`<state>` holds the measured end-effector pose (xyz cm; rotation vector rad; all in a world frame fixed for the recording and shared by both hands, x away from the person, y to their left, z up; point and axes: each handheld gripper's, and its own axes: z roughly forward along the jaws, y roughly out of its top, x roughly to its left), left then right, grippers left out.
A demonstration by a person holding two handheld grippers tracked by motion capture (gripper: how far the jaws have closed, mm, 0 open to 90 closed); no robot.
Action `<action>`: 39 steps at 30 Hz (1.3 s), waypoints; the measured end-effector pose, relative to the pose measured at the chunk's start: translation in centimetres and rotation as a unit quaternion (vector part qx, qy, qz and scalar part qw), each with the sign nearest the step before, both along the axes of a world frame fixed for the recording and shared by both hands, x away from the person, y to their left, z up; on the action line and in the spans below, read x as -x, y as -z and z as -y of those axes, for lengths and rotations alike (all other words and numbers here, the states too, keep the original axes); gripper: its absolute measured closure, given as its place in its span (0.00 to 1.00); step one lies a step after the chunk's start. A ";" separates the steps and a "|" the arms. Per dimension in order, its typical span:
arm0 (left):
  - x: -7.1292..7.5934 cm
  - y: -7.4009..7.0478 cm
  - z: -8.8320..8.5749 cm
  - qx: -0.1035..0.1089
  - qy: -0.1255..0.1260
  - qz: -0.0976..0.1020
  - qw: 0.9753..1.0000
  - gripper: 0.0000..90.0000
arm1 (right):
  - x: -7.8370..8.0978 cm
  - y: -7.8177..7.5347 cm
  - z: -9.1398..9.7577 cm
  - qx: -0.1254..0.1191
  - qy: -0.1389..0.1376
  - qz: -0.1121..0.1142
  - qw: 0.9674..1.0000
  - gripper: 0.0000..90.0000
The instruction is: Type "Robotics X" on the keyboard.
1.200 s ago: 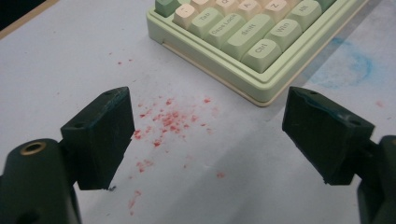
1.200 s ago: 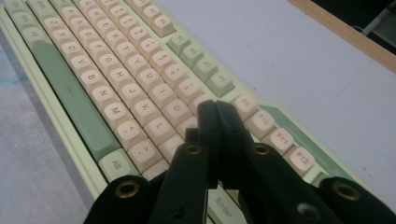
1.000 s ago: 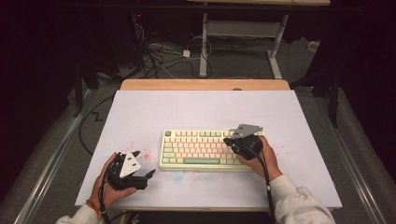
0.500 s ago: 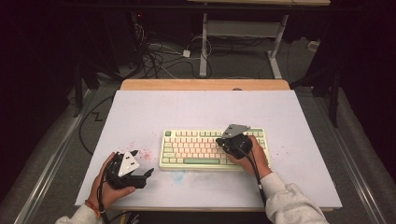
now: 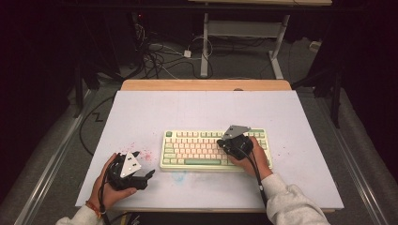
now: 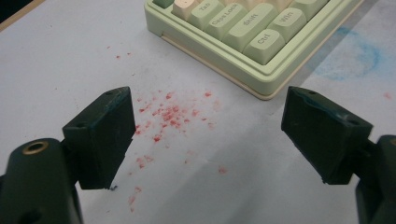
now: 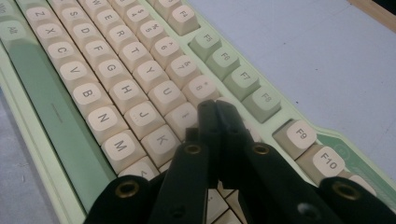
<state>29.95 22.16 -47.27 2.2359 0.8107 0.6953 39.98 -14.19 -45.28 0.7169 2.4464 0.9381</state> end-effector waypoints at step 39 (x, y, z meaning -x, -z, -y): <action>0.1 0.0 0.1 -0.008 -0.005 -0.010 1.000 0.23 | 3.7 -3.5 4.5 -0.092 0.047 0.091 0.991 0.47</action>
